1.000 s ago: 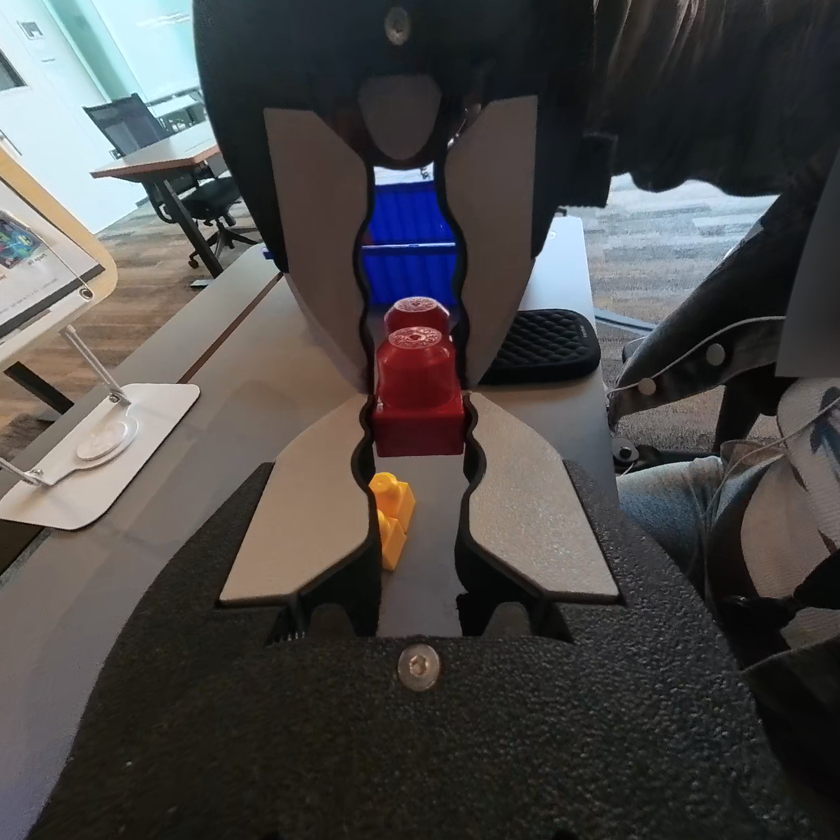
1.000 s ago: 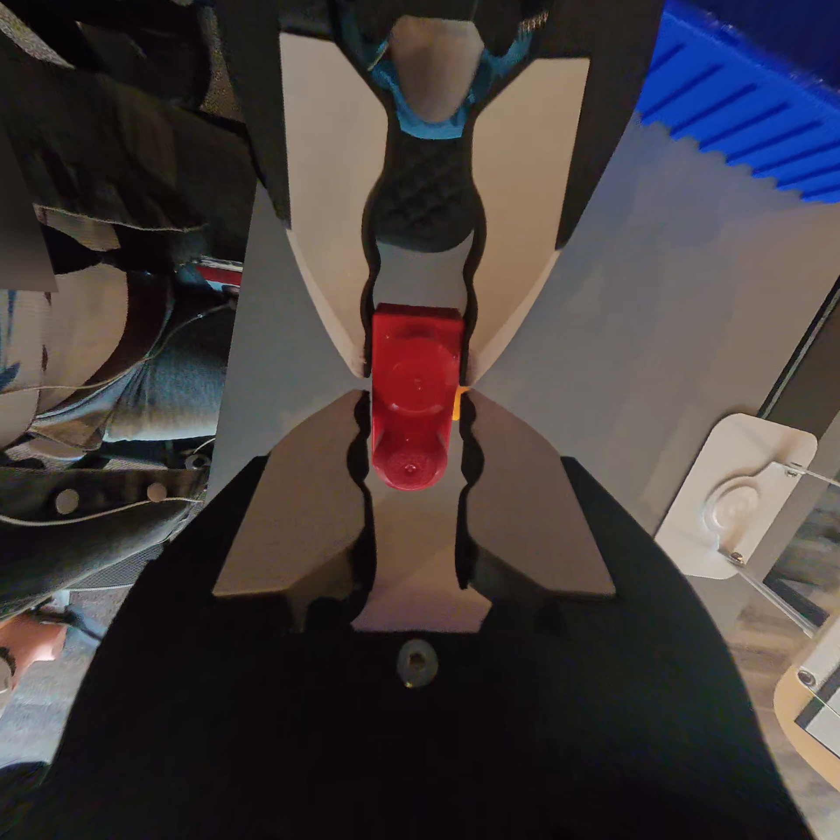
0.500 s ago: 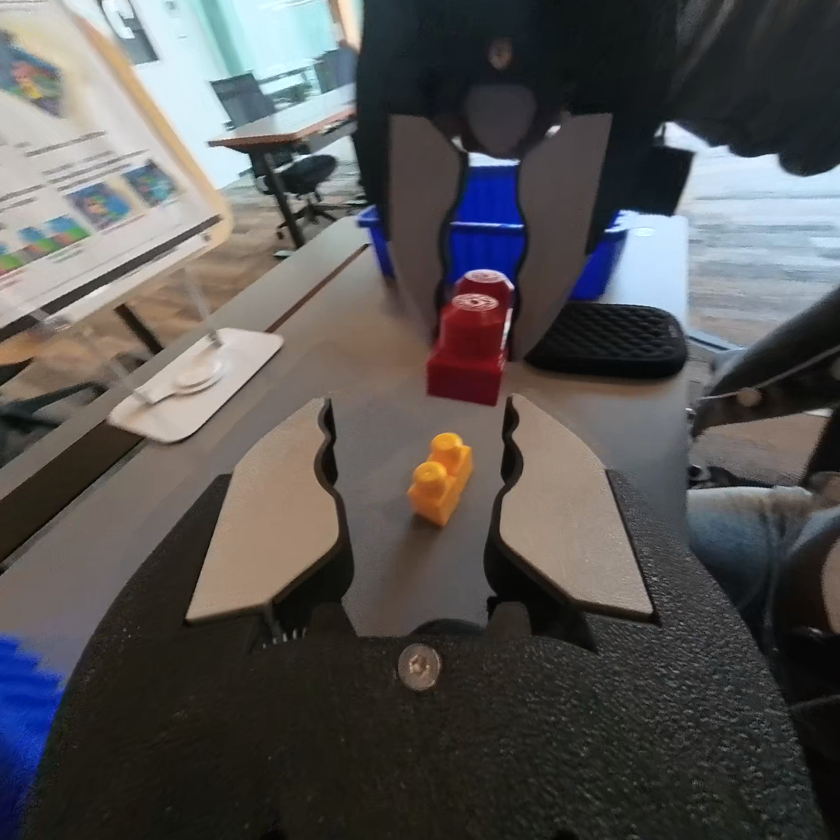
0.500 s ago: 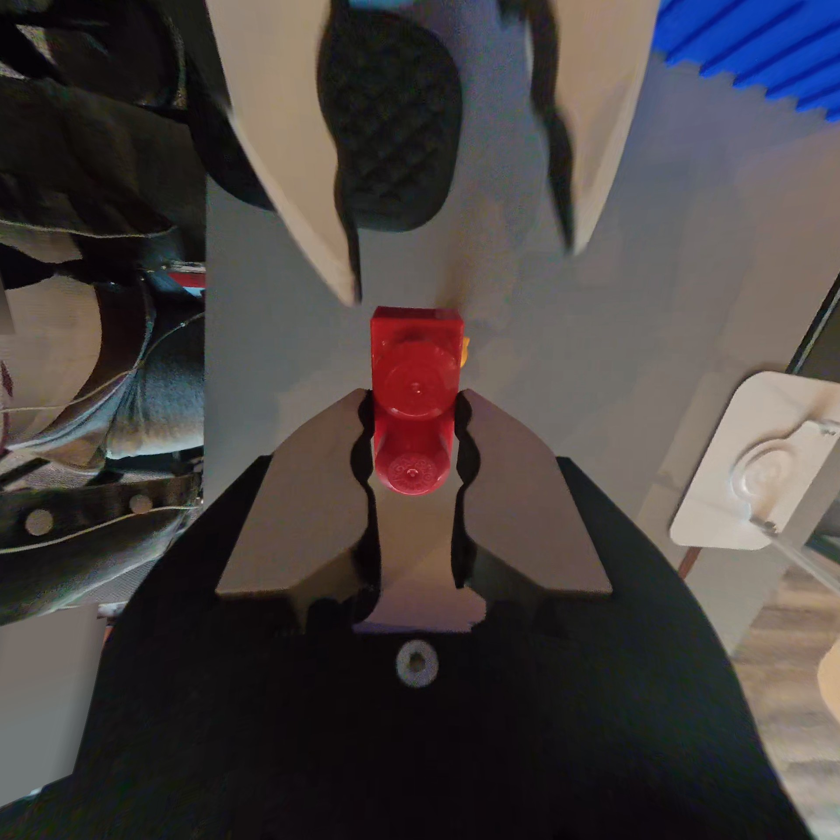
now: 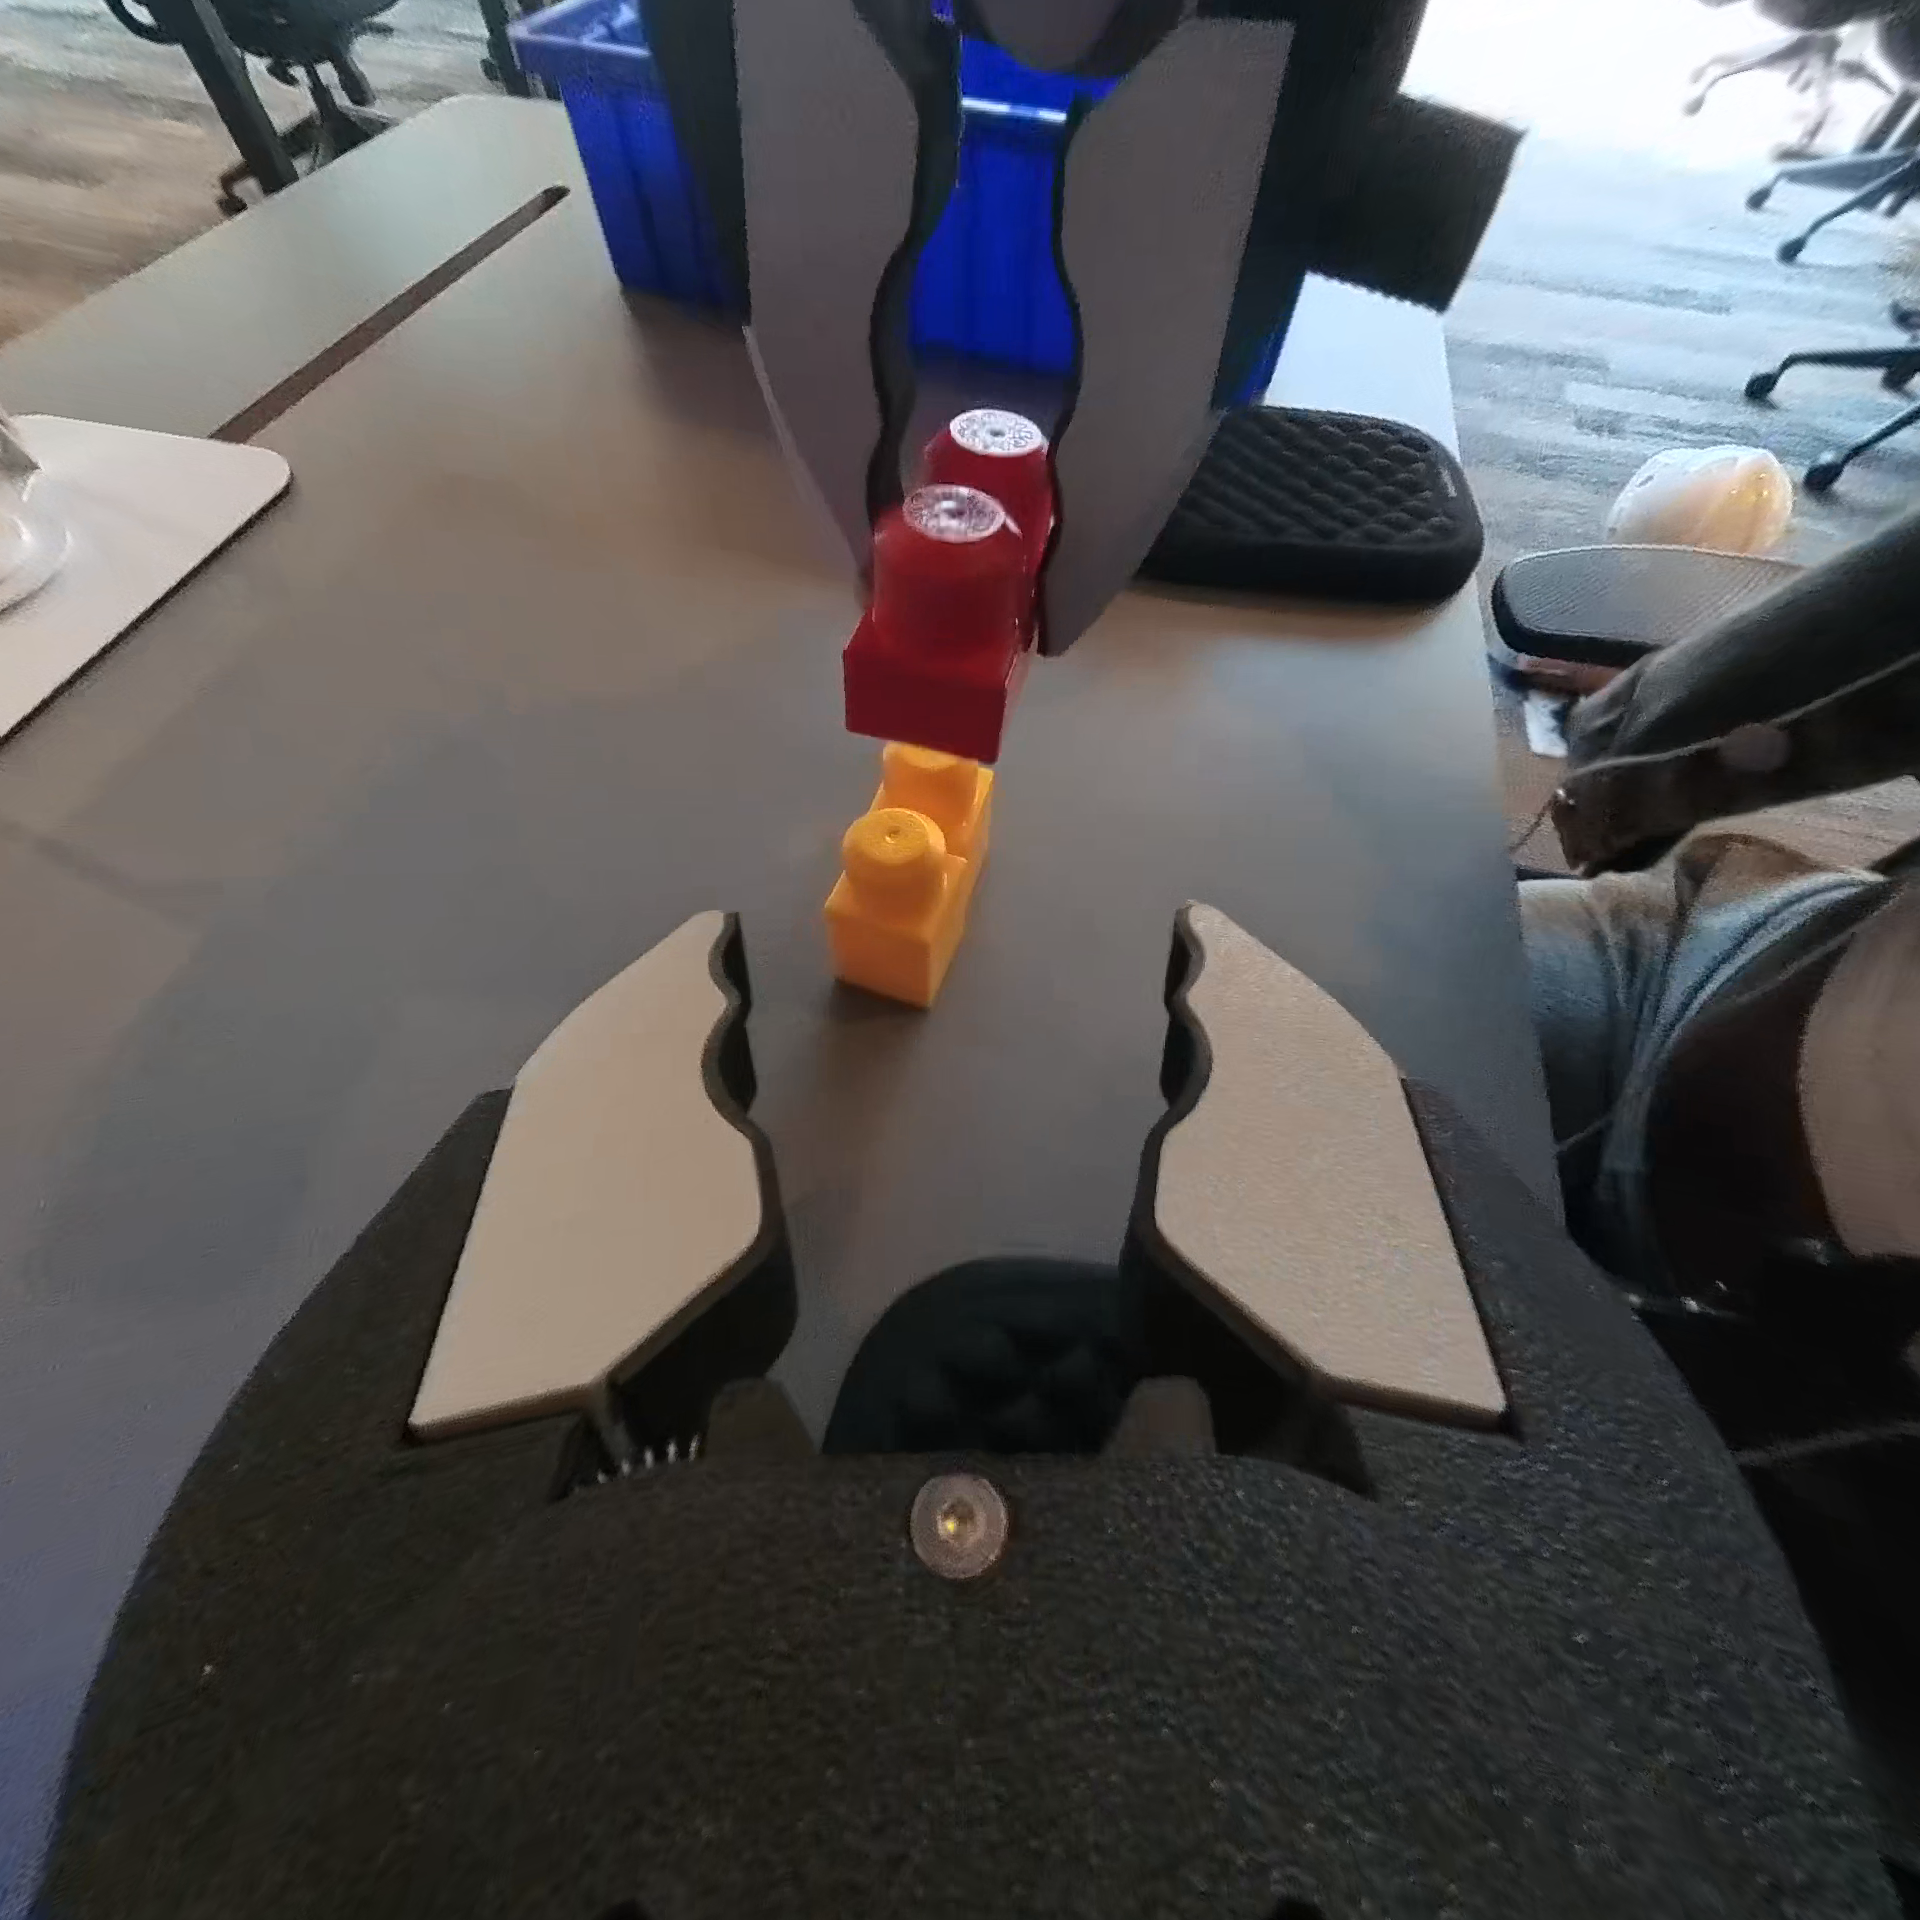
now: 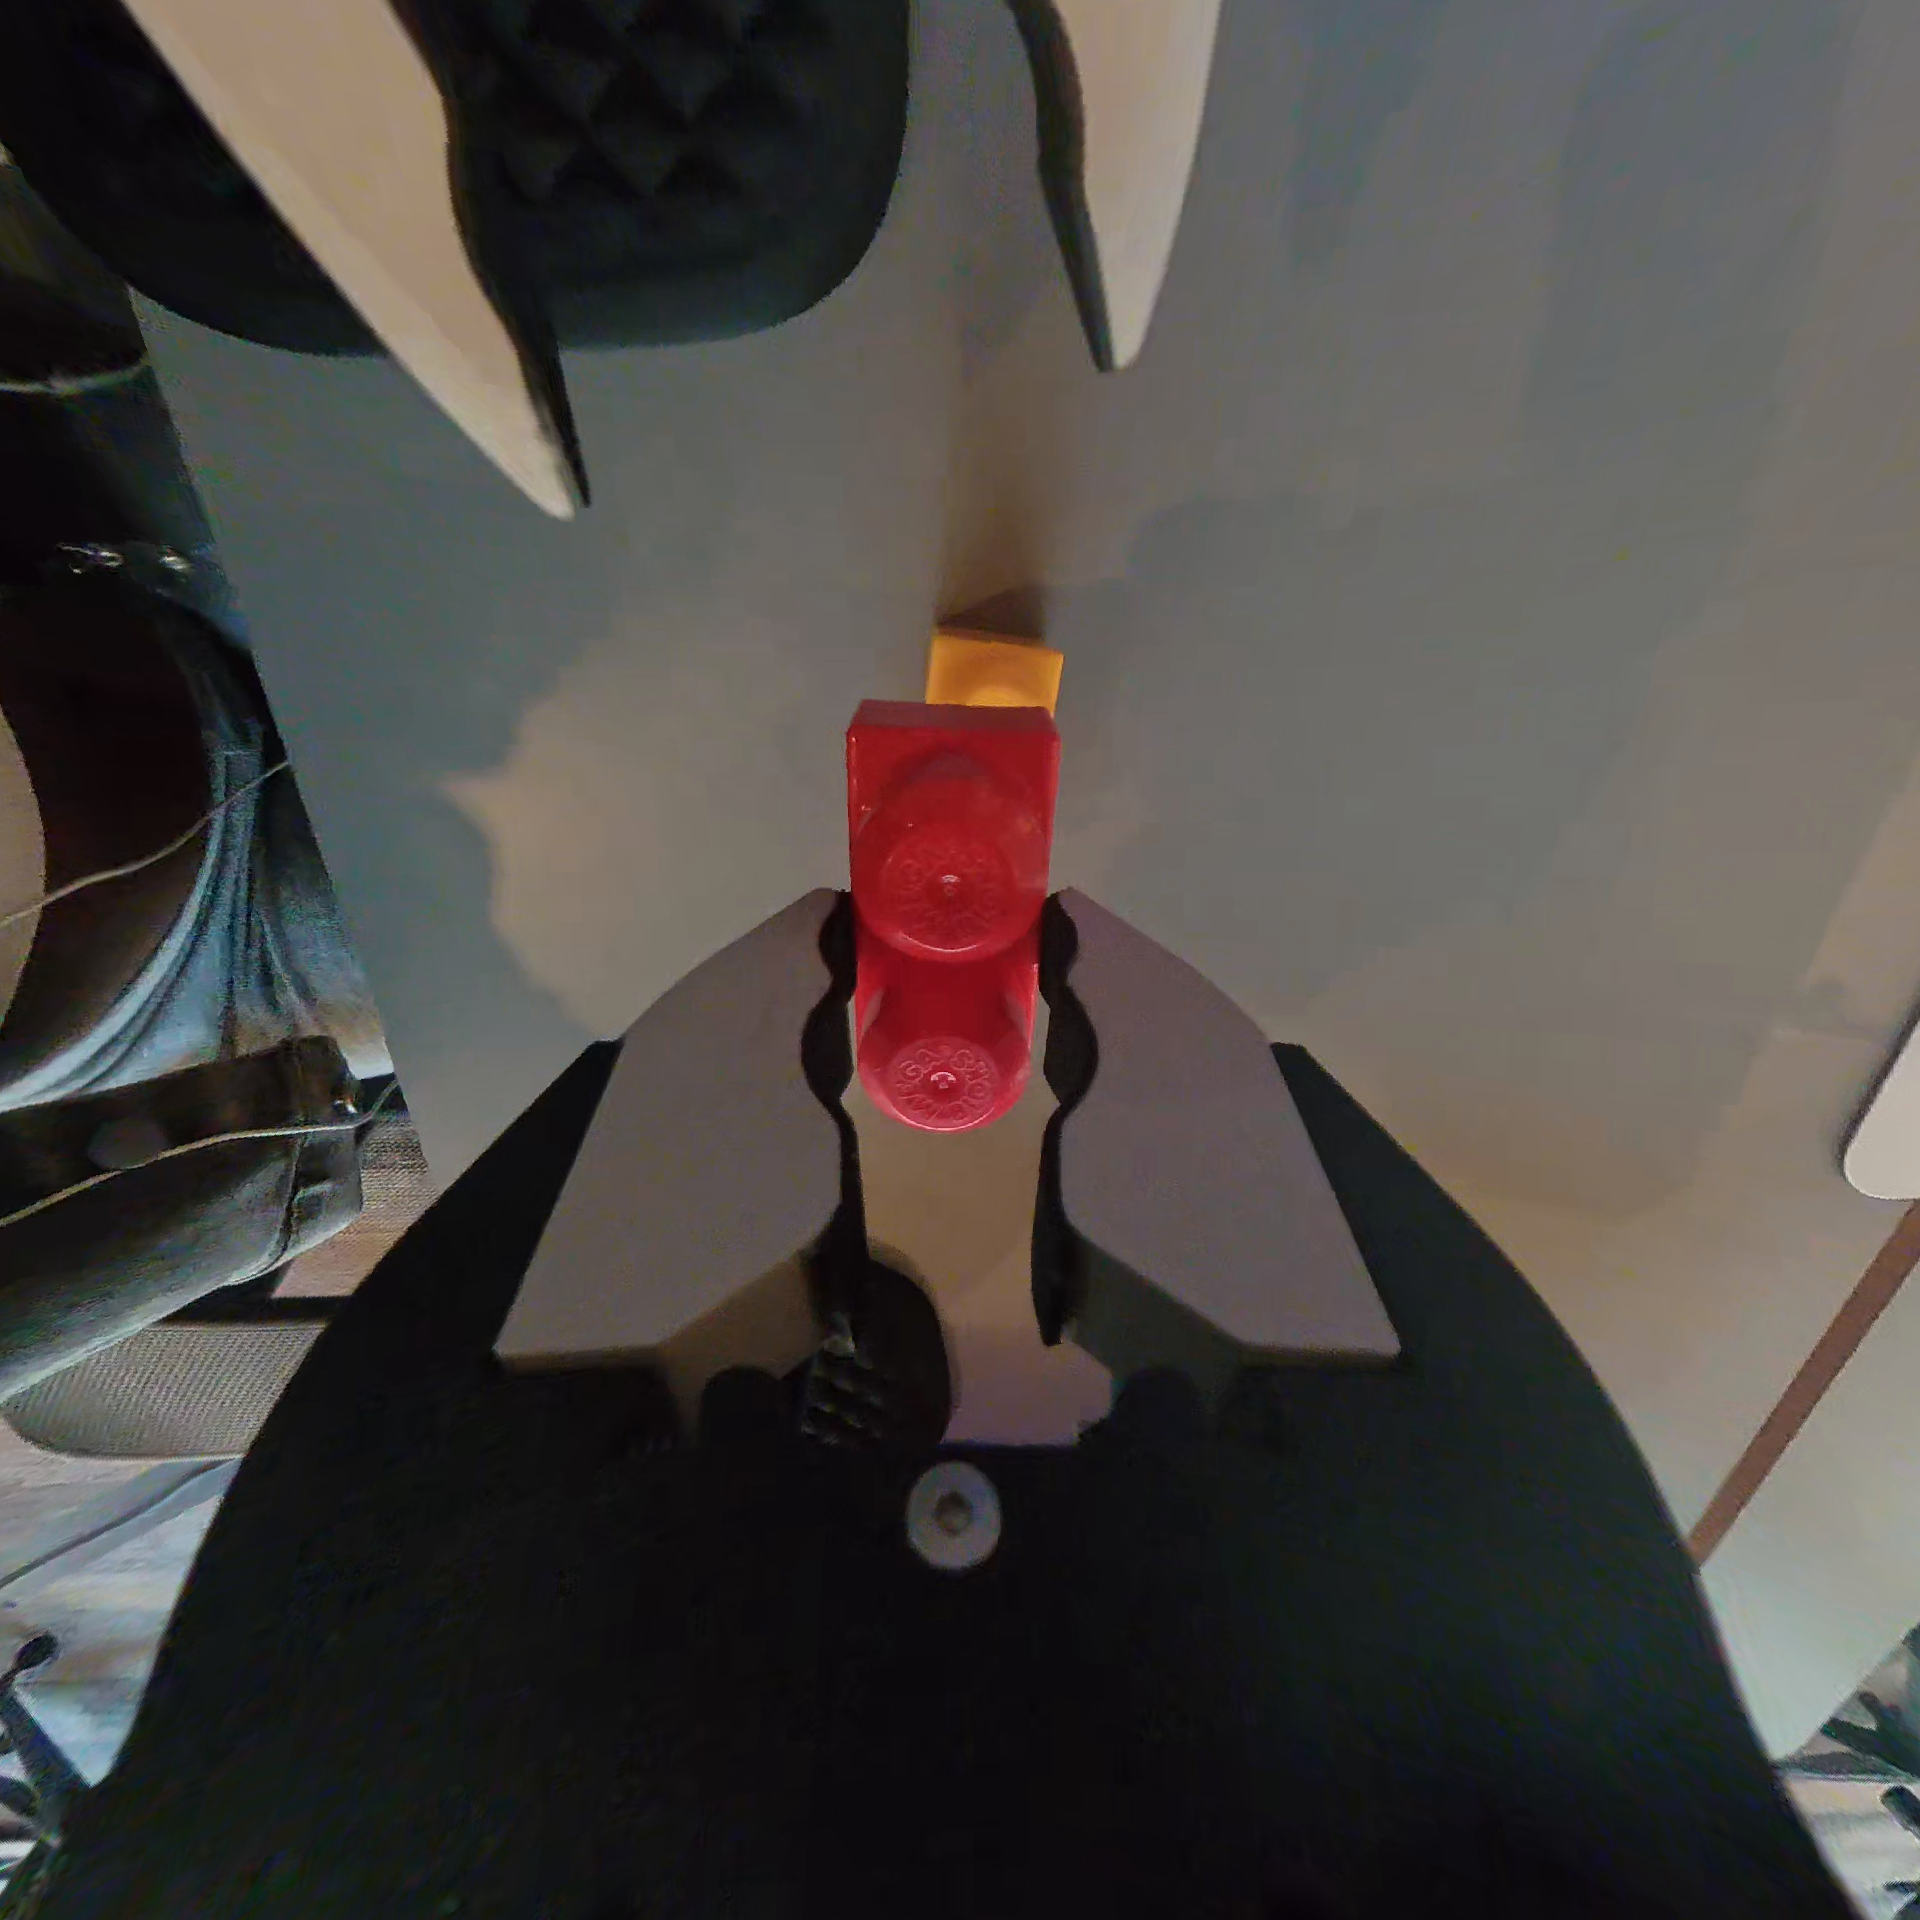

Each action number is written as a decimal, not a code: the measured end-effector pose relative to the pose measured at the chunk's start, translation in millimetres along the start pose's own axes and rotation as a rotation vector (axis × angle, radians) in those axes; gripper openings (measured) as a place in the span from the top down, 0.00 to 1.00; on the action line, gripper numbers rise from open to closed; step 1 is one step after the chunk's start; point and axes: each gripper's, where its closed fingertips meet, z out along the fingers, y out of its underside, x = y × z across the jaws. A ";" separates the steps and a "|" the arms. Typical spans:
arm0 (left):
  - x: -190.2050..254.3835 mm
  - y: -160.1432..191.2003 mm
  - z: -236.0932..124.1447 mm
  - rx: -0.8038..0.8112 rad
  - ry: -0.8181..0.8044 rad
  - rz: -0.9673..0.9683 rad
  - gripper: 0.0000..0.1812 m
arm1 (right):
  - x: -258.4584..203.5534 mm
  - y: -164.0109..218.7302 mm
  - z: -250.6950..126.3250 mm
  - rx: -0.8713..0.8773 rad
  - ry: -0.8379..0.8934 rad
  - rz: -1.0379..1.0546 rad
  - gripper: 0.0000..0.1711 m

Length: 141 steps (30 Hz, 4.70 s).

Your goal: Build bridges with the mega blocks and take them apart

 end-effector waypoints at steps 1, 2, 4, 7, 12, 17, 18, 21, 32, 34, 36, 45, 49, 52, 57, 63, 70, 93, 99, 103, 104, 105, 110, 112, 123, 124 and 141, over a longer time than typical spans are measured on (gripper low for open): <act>0.6 -0.7 5.6 0.018 0.006 -0.005 0.55 | 1.3 0.4 2.2 -0.007 0.000 0.006 0.80; 2.9 -1.6 11.4 0.043 0.020 -0.005 0.53 | 3.0 1.0 4.2 -0.014 0.003 0.009 0.80; 2.4 2.0 23.0 0.068 0.019 0.001 0.51 | 5.3 3.0 7.7 -0.032 0.003 0.012 0.80; -0.9 21.7 34.6 0.010 0.042 0.006 0.52 | 6.0 2.7 13.4 -0.044 -0.009 0.018 0.80; -7.6 22.1 34.8 0.034 0.083 0.018 0.55 | 8.3 -1.5 25.2 -0.051 -0.013 0.021 0.80; -12.1 29.1 39.6 -0.007 0.102 0.041 0.61 | 10.6 -0.5 34.2 -0.073 0.000 0.029 0.80; -13.2 31.5 41.4 -0.021 0.097 0.052 0.62 | 10.6 -0.1 35.3 -0.077 0.003 0.028 0.80; -15.7 37.5 45.8 -0.060 0.080 0.080 0.62 | 11.8 0.1 37.5 -0.081 0.019 0.029 0.80; -18.5 51.9 55.3 -0.142 0.111 0.105 0.85 | 10.7 0.9 22.2 -0.035 0.028 0.052 0.80; -19.6 54.0 56.5 -0.150 0.116 0.102 0.90 | 9.5 0.9 21.8 -0.028 0.023 0.051 0.80; -19.2 56.0 57.8 -0.165 0.122 0.099 0.93 | 9.3 1.1 21.1 -0.026 0.023 0.049 0.80; -19.8 60.0 61.1 -0.196 0.130 0.089 0.96 | 9.6 1.9 20.4 -0.012 0.011 0.045 0.80; -18.4 61.7 63.4 -0.209 0.136 0.106 0.98 | 9.5 0.7 21.0 -0.009 0.006 0.044 0.80; -19.7 61.6 64.2 -0.210 0.129 0.103 0.99 | 9.6 -0.1 20.7 -0.006 0.004 0.046 0.80; -17.2 60.5 65.7 -0.209 0.140 0.113 1.00 | 9.1 1.8 20.5 -0.014 0.001 0.050 0.80; -17.5 59.1 65.8 -0.200 0.141 0.109 1.00 | 8.0 4.0 21.8 -0.027 -0.004 0.054 0.80; -20.6 59.7 67.2 -0.203 0.130 0.101 1.00 | 8.6 3.6 24.1 -0.041 -0.003 0.052 0.80; -20.0 46.1 55.5 -0.098 0.131 0.103 1.00 | 11.5 0.2 43.8 -0.096 0.023 0.007 0.80; -17.6 44.7 54.2 -0.085 0.150 0.102 0.93 | 10.6 0.4 46.0 -0.101 0.022 0.004 0.80; -17.3 44.7 54.1 -0.083 0.152 0.102 0.86 | 10.8 0.6 47.4 -0.108 0.025 0.000 0.80; -17.8 45.0 54.3 -0.085 0.149 0.100 0.83 | 10.8 0.9 48.2 -0.112 0.026 -0.003 0.80; -17.9 45.5 54.6 -0.088 0.150 0.096 0.80 | 10.9 1.1 49.1 -0.113 0.026 -0.004 0.80; -15.4 43.0 52.5 -0.066 0.169 0.099 0.79 | 10.3 2.2 52.8 -0.117 0.020 -0.002 0.80; -14.5 40.4 50.4 -0.043 0.179 0.094 0.80 | 10.7 2.4 53.5 -0.115 0.022 -0.002 0.80; -12.8 37.4 47.4 -0.011 0.203 0.081 0.80 | 10.8 4.3 54.6 -0.167 0.010 0.000 0.80; -12.6 36.8 46.7 -0.005 0.204 0.082 0.80 | 10.9 4.6 54.7 -0.180 0.010 -0.004 0.80; -12.7 36.0 44.4 0.018 0.210 0.079 0.82 | 10.1 6.8 61.7 -0.194 -0.017 0.033 0.80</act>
